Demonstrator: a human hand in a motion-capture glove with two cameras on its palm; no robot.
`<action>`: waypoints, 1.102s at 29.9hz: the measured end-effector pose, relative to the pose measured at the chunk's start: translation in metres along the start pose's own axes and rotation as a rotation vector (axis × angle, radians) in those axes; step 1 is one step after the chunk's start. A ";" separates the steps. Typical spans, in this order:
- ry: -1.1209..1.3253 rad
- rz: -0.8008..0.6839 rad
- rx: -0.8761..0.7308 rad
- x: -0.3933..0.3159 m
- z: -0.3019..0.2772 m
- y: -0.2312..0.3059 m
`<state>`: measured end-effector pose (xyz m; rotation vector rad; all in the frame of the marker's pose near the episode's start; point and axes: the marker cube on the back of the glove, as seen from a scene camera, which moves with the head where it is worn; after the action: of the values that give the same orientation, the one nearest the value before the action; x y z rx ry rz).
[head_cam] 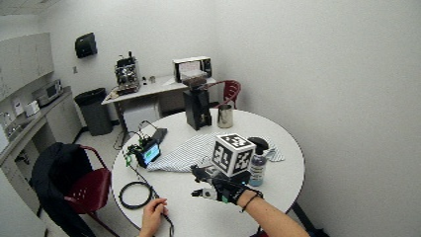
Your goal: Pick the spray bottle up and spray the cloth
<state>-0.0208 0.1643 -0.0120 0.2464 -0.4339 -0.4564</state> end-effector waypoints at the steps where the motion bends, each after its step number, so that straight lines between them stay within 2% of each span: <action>1: -0.055 -0.053 0.018 -0.003 -0.005 0.008; 4: -0.284 -0.154 0.018 -0.010 -0.019 0.031; 7: -0.461 -0.170 -0.026 -0.010 -0.028 0.047; 11: -0.563 -0.172 -0.018 0.010 -0.038 0.056; 19: -0.630 -0.042 0.181 0.094 -0.077 0.067; 25: -0.632 0.078 0.248 0.143 -0.103 0.030; 33: -0.632 0.078 0.243 0.177 -0.096 -0.015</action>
<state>0.1602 0.0803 -0.0397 0.3177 -1.1171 -0.3985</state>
